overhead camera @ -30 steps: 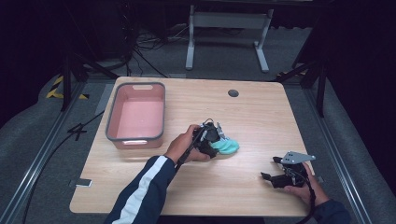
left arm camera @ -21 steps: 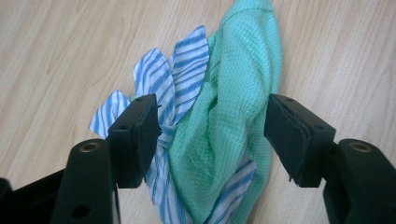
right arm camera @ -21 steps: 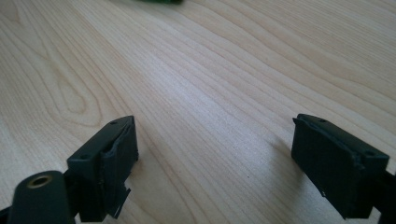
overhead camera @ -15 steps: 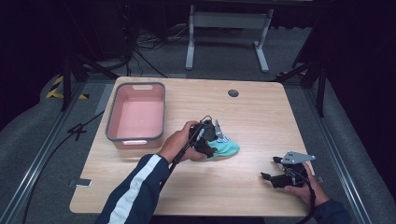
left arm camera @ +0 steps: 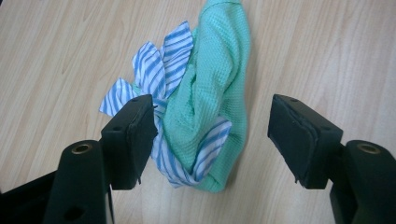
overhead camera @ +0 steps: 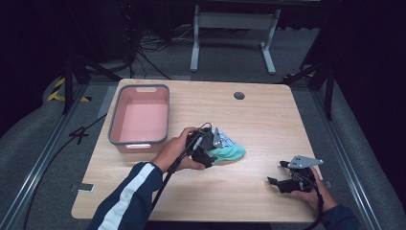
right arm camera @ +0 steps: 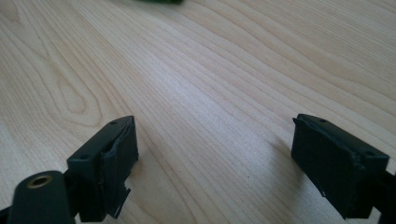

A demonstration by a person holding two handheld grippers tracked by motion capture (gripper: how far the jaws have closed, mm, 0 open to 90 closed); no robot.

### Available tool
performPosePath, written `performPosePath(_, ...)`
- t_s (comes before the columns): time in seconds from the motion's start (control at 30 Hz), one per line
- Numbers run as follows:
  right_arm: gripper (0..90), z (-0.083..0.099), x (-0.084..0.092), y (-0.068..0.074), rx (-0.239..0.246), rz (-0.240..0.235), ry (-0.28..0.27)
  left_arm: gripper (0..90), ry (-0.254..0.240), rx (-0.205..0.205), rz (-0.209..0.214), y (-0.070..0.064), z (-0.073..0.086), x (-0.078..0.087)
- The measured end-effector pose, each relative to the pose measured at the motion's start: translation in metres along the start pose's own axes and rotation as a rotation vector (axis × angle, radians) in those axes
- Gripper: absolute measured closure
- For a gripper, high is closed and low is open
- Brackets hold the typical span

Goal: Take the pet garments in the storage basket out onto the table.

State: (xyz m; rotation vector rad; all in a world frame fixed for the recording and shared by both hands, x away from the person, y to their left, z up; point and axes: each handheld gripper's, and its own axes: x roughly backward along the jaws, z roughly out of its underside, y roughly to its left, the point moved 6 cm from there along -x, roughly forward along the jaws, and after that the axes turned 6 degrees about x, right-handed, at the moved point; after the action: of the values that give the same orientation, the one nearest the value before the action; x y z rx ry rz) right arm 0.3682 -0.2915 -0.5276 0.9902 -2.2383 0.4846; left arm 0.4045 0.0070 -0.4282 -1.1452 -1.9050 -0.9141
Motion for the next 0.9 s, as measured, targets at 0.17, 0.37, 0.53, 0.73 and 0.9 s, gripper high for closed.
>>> performPosePath(0.17,15.1,0.000,0.000,0.000,-0.002,-0.001,-0.001,32.0,-0.001,-0.008,0.000,-0.001,0.009,0.006)
performPosePath(0.37,15.1,0.000,0.000,0.000,-0.002,0.000,-0.001,30.9,-0.004,-0.003,-0.007,0.000,0.023,0.012)
performPosePath(0.53,15.2,0.000,0.000,0.000,-0.002,0.000,-0.001,28.7,-0.001,-0.002,-0.005,0.000,0.034,0.017)
performPosePath(0.73,15.1,0.000,0.000,0.000,-0.003,0.001,-0.001,28.1,0.003,-0.001,-0.003,-0.001,0.047,0.022)
performPosePath(0.9,15.1,0.000,0.000,0.000,-0.003,0.001,-0.001,28.0,0.006,0.018,-0.017,0.000,0.061,0.026)
